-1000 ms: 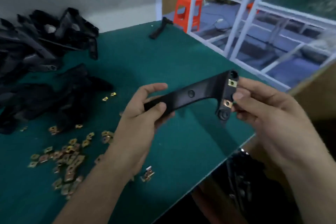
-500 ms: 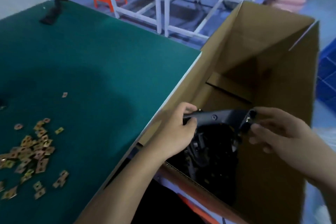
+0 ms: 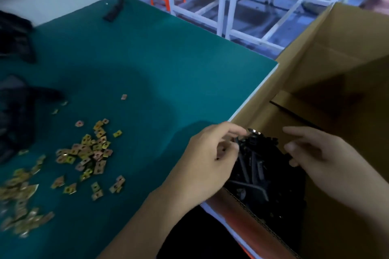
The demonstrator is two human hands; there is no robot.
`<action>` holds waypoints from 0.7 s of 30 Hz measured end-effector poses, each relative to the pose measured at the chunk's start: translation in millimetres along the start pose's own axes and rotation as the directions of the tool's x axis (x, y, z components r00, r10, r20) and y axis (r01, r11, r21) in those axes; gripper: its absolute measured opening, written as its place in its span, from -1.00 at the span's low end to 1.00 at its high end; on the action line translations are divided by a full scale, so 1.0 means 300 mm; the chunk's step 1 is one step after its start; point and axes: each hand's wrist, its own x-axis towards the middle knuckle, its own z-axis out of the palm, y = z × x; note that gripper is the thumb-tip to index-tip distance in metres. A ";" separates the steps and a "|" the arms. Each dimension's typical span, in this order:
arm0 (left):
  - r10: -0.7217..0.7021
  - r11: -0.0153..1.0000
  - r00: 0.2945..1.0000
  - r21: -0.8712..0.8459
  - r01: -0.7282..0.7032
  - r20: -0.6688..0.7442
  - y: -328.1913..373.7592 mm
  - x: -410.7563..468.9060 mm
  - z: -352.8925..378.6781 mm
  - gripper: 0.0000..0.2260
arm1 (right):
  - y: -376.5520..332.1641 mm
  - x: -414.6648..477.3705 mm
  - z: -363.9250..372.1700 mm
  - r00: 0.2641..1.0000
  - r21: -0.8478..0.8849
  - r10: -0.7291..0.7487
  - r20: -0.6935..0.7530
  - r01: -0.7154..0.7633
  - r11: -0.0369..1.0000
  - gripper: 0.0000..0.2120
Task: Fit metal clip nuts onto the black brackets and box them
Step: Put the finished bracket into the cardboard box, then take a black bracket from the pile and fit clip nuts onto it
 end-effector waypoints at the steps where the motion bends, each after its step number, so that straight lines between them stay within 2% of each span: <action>1: 0.017 1.000 0.996 0.002 -0.017 -0.087 0.010 -0.026 -0.041 -0.77 | -0.047 0.017 0.024 0.999 0.018 -0.042 0.026 0.042 0.999 -0.69; 3: 0.025 1.000 0.952 0.016 -0.022 -0.306 0.008 -0.079 -0.148 -0.76 | -0.171 0.049 0.093 0.987 0.068 -0.146 0.065 0.142 0.988 -0.64; 4: 0.013 1.000 0.906 0.025 -0.003 -0.423 -0.007 -0.106 -0.212 -0.76 | -0.245 0.063 0.140 0.974 0.075 -0.212 0.076 0.206 0.976 -0.64; 5: -0.006 0.998 0.846 0.050 0.039 -0.533 -0.030 -0.130 -0.283 -0.75 | -0.326 0.077 0.197 0.957 0.078 -0.275 0.090 0.269 0.960 -0.68; 7: -0.073 0.969 0.712 0.120 0.217 -0.698 -0.092 -0.170 -0.431 -0.78 | -0.483 0.119 0.339 0.900 0.130 -0.420 0.116 0.406 0.905 -0.73; 10: -0.158 0.824 0.523 0.181 0.537 -0.837 -0.191 -0.234 -0.608 -0.78 | -0.711 0.189 0.592 0.799 0.190 -0.564 0.208 0.532 0.825 -0.68; 13: -0.165 0.687 0.390 0.178 0.704 -0.906 -0.264 -0.300 -0.733 -0.65 | -0.935 0.247 0.812 0.738 0.173 -0.615 0.277 0.591 0.788 -0.56; 15: -0.206 0.659 0.360 0.143 0.738 -0.910 -0.299 -0.343 -0.798 -0.61 | -1.052 0.274 0.934 0.711 0.151 -0.605 0.359 0.595 0.789 -0.50; 18: -0.266 0.654 0.409 0.149 0.742 -0.873 -0.351 -0.380 -0.868 -0.67 | -1.153 0.299 1.072 0.720 0.137 -0.532 0.446 0.533 0.835 -0.40; 21: -0.222 0.736 0.465 0.165 0.657 -0.857 -0.382 -0.390 -0.896 -0.80 | -1.177 0.320 1.150 0.770 0.172 -0.499 0.398 0.472 0.865 -0.30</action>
